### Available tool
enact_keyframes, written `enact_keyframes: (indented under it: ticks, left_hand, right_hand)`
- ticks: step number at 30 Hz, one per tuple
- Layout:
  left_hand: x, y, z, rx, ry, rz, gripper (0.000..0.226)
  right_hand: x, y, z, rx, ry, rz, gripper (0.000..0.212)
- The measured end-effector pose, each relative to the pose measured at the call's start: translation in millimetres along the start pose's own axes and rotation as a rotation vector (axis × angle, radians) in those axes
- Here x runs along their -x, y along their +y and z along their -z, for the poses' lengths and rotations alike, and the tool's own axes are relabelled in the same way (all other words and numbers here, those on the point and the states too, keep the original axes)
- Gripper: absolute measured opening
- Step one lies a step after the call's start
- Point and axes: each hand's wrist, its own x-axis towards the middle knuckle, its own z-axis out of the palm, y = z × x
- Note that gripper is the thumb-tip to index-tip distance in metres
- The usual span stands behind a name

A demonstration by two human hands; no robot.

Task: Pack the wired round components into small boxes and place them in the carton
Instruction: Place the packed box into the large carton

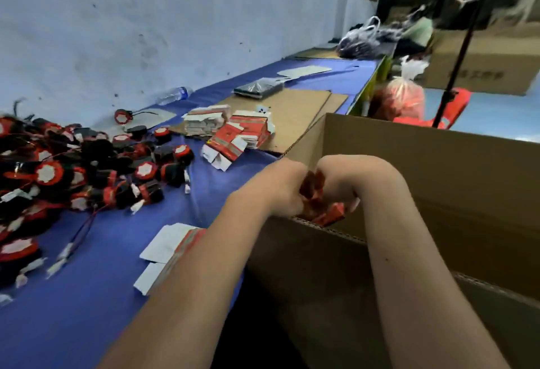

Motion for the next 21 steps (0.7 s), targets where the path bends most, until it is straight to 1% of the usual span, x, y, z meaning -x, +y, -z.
enact_keyframes:
  ticks: [1,3,5,7,10,11,12,13,15,16,17,18,19,20,21]
  left_hand:
    - [-0.5,-1.1,-1.7,-0.045,-0.024,0.022,0.016]
    - [1.2,-3.3,-2.2,-0.042,-0.009,0.044,0.021]
    - [5.5,-3.3,-1.7,-0.037,0.011,0.052,0.019]
    - [8.2,-4.0,-2.9,-0.069,0.026,0.061,0.016]
    - [12.6,-7.4,-4.3,-0.067,0.061,0.064,0.031]
    - [15.4,-7.3,-2.1,-0.038,0.083,0.061,0.030]
    - [20.4,-8.4,0.4,0.003,0.139,0.045,0.022]
    - [26.6,-10.5,2.4,0.054,0.243,0.017,0.016]
    - [45.8,-23.3,3.5,0.128,0.545,0.020,0.016]
    - [57.7,-32.4,2.7,0.166,0.691,0.077,0.014]
    - [72.7,-45.1,0.5,0.204,0.793,0.179,0.014]
    - [87.0,-58.2,-2.6,0.243,0.846,0.322,0.015]
    - [101.8,-74.3,-7.5,0.276,0.860,0.489,0.015]
    - [113.9,-90.6,-13.9,0.279,0.817,0.672,0.012]
    - [124.5,-104.3,-21.3,0.243,0.716,0.844,0.012]
  right_hand:
    - [-5.7,-2.4,-3.6,-0.007,-0.005,0.019,0.013]
    - [-14.2,-6.9,-6.3,-0.044,0.014,0.044,0.009]
    - [-19.7,-12.4,-8.4,-0.075,-0.006,0.056,0.011]
    - [-21.9,-16.9,-11.5,-0.120,-0.059,0.050,0.007]
    - [-19.7,-19.6,-13.5,-0.235,-0.086,0.021,0.006]
    - [-17.6,-20.0,-13.1,-0.250,-0.075,0.018,0.007]
    - [-15.9,-21.6,-12.6,-0.248,-0.053,0.024,0.010]
    - [-13.9,-22.6,-11.9,-0.229,-0.014,0.032,0.013]
    - [-10.4,-28.8,-9.8,-0.185,0.129,0.053,0.022]
    - [-8.4,-33.1,-8.2,-0.214,0.232,0.080,0.024]
    - [-7.0,-41.0,-7.0,-0.314,0.342,0.128,0.023]
    - [-3.7,-50.6,-5.2,-0.471,0.455,0.188,0.018]
    - [-0.6,-63.7,-4.2,-0.646,0.566,0.258,0.013]
    - [1.8,-77.9,-3.4,-0.783,0.655,0.324,0.009]
    - [3.3,-93.0,-3.4,-0.855,0.689,0.389,0.008]
